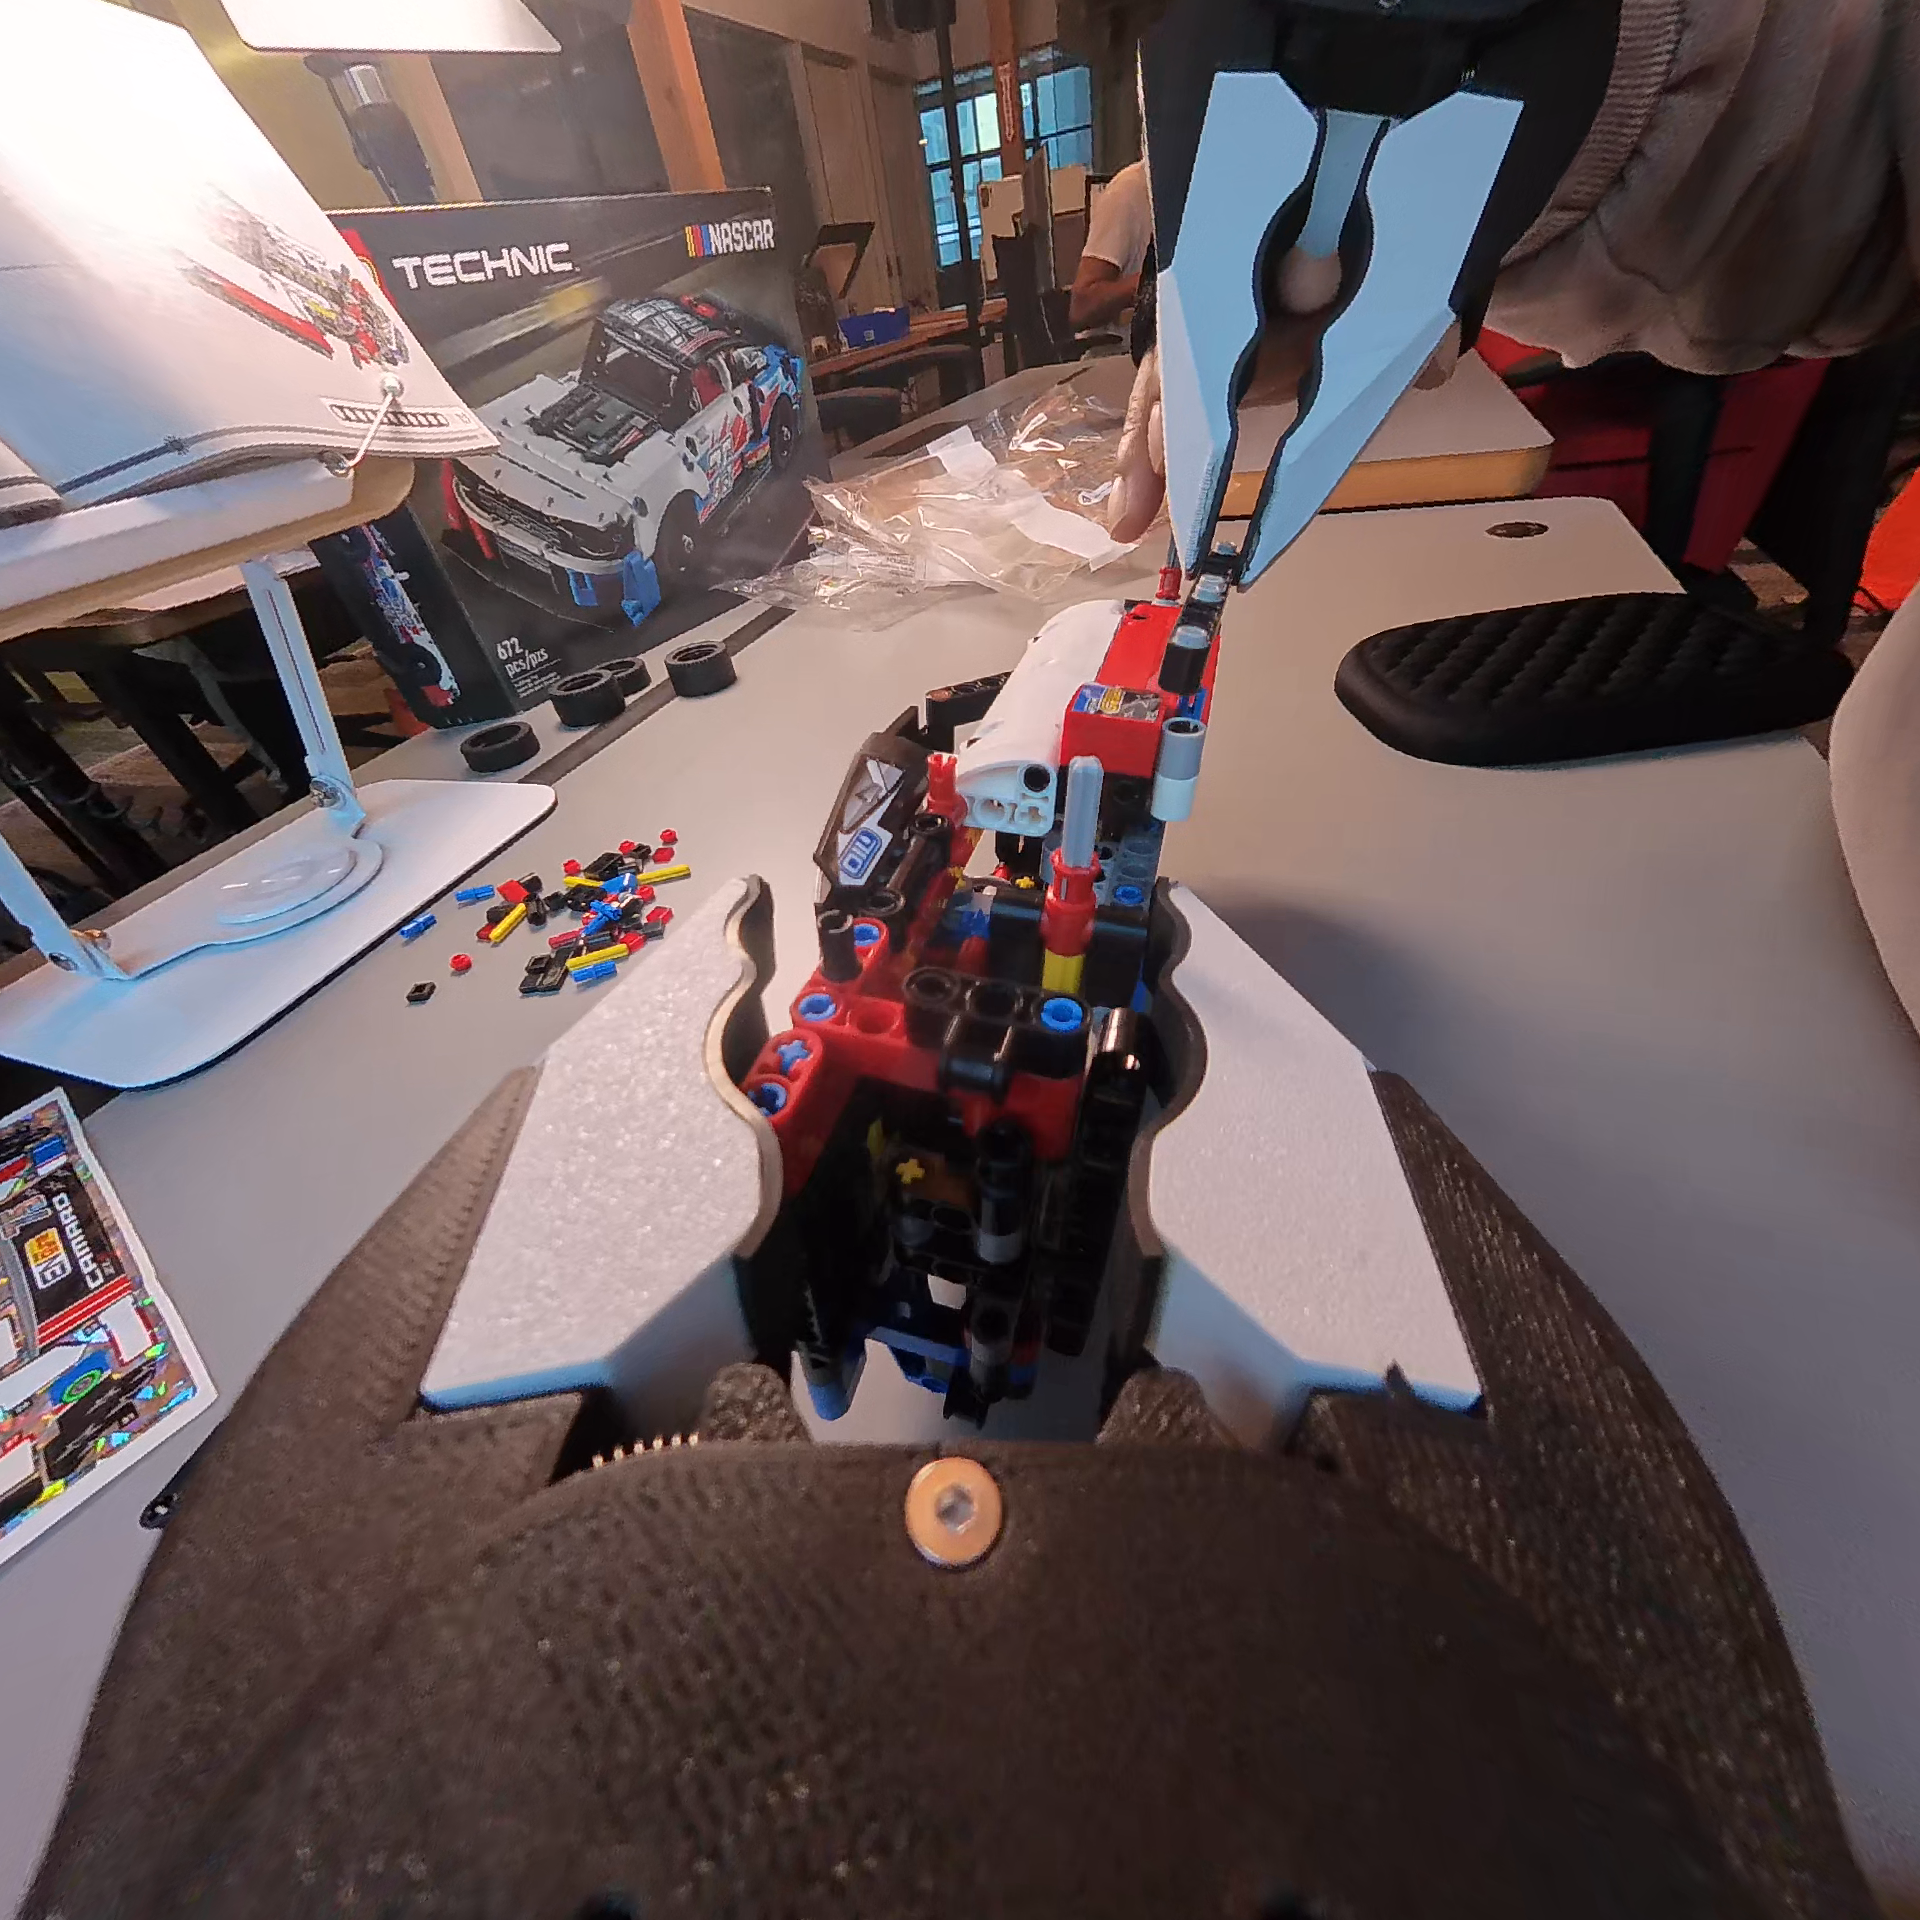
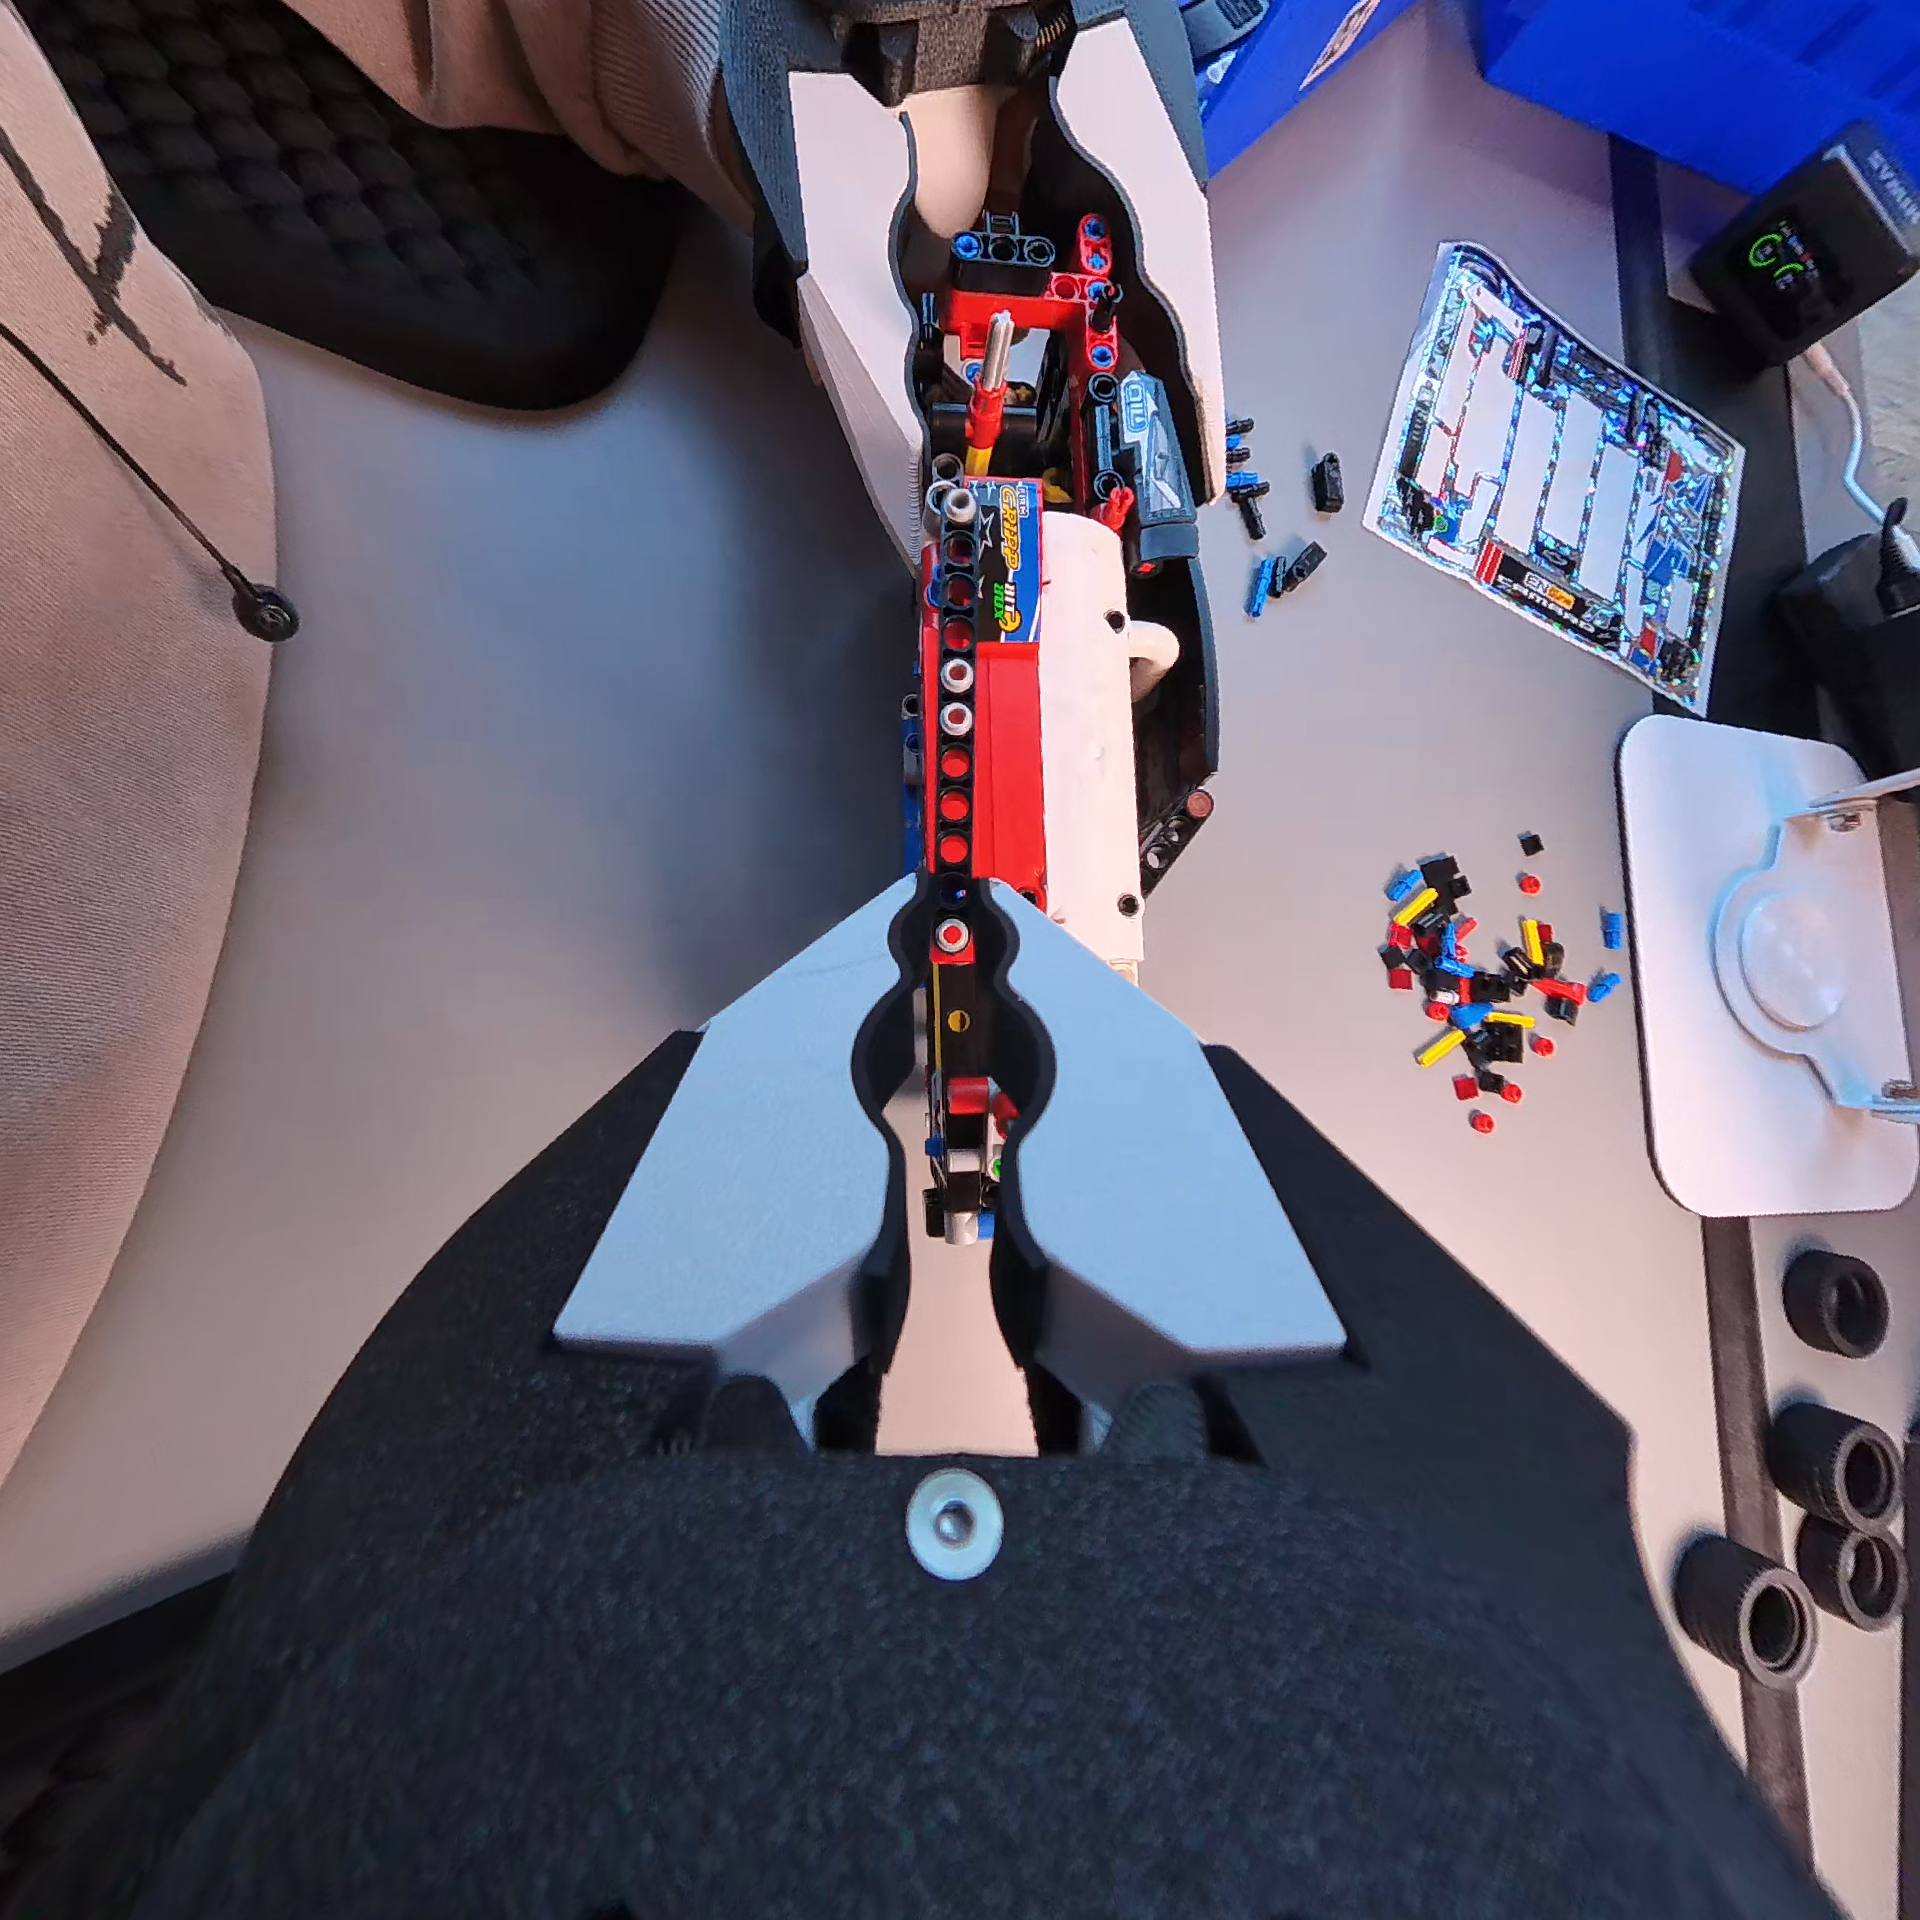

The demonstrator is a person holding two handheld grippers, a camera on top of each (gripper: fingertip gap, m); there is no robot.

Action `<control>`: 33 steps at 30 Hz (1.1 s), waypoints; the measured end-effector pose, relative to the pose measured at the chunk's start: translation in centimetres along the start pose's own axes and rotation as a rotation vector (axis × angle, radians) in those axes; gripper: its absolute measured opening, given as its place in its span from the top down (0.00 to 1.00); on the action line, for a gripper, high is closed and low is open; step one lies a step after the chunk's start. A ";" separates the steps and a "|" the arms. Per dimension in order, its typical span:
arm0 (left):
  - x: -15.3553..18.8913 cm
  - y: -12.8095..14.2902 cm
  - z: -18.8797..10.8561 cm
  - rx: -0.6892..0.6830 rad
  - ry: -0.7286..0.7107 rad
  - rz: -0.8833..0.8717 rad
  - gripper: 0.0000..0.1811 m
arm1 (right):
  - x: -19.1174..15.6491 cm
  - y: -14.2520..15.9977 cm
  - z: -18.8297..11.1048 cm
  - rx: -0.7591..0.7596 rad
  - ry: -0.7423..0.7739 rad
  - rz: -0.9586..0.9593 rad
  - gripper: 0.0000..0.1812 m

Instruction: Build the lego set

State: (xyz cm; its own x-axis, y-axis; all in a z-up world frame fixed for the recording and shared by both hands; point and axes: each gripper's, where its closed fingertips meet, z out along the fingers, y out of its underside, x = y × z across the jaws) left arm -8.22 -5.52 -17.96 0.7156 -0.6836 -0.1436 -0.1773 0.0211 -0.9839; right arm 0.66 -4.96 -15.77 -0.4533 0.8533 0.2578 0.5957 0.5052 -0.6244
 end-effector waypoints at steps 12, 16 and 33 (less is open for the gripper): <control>0.0 -0.1 0.0 0.015 0.013 0.002 0.61 | -0.1 -0.1 0.0 0.003 -0.082 -0.041 0.98; 0.0 -0.1 0.0 0.016 0.012 0.006 0.61 | -0.2 -0.1 0.1 -0.007 -0.084 -0.029 0.98; 0.1 -0.1 -0.1 0.015 0.015 0.014 0.61 | -0.4 -0.1 0.1 0.057 0.002 0.003 0.98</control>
State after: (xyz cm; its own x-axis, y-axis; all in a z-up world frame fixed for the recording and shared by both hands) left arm -8.14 -5.67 -17.90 0.7029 -0.6940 -0.1558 -0.1767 0.0418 -0.9834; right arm 0.70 -5.40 -15.88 -0.4504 0.8548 0.2576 0.5579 0.4947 -0.6663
